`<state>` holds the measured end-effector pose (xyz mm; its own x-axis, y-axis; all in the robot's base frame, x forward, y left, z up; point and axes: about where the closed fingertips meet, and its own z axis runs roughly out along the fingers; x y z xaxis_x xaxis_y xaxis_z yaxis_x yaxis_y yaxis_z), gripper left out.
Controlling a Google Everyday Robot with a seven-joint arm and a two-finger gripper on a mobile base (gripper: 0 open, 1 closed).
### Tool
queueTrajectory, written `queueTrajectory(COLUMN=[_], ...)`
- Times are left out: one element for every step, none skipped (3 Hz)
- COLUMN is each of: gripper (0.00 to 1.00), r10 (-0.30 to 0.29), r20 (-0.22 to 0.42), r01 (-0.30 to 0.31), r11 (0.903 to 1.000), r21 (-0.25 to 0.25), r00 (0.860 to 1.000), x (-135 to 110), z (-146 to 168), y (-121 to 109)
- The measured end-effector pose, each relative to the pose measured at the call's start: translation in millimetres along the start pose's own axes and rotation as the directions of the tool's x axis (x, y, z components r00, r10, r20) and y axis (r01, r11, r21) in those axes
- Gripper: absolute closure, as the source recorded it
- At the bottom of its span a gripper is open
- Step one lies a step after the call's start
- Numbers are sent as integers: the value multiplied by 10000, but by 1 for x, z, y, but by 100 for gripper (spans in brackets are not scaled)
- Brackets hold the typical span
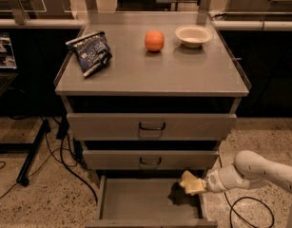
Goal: Place sponge into bottom drawer
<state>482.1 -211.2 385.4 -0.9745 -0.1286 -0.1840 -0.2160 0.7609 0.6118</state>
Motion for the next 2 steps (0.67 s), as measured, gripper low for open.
queueTrajectory(gripper=[100, 100], r10=[631, 1364], r20=[156, 139], r01=[-629, -1362], r11=[9979, 9906], r21=[-120, -131], r00=[9979, 9906], x=[1, 3], z=[26, 66], y=[-14, -34])
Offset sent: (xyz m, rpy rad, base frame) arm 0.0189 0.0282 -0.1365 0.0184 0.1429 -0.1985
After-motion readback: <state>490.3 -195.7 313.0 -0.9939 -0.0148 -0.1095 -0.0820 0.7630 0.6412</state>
